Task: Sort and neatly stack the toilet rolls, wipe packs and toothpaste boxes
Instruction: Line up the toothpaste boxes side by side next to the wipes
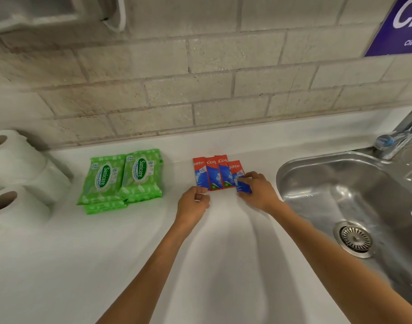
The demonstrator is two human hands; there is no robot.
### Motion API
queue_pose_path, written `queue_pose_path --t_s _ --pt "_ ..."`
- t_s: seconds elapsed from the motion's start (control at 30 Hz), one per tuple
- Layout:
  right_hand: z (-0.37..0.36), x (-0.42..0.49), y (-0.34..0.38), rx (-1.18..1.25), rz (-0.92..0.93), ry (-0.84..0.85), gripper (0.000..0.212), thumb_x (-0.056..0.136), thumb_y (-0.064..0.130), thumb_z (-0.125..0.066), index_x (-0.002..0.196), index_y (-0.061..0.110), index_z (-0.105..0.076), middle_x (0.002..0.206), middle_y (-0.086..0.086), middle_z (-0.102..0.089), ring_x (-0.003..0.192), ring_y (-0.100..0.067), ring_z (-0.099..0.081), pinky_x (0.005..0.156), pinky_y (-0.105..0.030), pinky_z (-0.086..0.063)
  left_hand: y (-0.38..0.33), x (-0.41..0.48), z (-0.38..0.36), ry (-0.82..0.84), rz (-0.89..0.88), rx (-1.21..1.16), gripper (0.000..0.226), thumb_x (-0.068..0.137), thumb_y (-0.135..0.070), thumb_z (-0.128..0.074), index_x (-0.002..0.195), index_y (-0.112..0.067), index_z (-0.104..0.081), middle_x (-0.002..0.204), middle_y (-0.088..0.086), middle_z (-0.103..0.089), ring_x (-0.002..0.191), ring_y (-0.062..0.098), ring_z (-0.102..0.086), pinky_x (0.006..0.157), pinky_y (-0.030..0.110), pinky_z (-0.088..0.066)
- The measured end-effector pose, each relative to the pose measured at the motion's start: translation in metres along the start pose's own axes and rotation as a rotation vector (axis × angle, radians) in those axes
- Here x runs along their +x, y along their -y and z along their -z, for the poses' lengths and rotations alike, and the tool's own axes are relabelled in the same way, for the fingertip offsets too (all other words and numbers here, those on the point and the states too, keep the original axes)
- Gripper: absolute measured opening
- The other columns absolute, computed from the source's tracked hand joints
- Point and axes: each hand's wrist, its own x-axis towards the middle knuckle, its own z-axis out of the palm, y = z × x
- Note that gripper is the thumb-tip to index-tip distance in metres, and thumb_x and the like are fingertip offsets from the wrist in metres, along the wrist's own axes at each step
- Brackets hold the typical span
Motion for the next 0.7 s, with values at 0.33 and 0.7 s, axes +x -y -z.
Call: queue_pose_path --t_s 0.33,0.7 --pt "-0.008 0.021 -0.009 -0.143 0.024 -0.069 0.05 0.094 0.036 -0.048 0.14 0.018 -0.039 0.145 -0.004 -0.038 0.13 -0.022 -0.036 0.105 -0.034 -0.034 0.004 0.006 0.004 0.014 0.002 0.016 0.02 0.091 -0.01 -0.054 0.11 -0.008 -0.058 0.094 0.005 -0.058 0.08 0.021 -0.061 0.073 0.026 -0.047" --pt "-0.009 0.037 -0.009 -0.131 0.015 -0.071 0.049 0.095 0.034 -0.047 0.141 0.019 -0.039 0.145 -0.003 -0.037 0.131 -0.021 -0.035 0.105 -0.033 -0.033 0.007 0.01 0.005 0.03 0.028 0.043 0.022 0.091 -0.012 -0.054 0.113 -0.008 -0.057 0.094 0.003 -0.058 0.08 0.02 -0.061 0.085 0.035 -0.051"
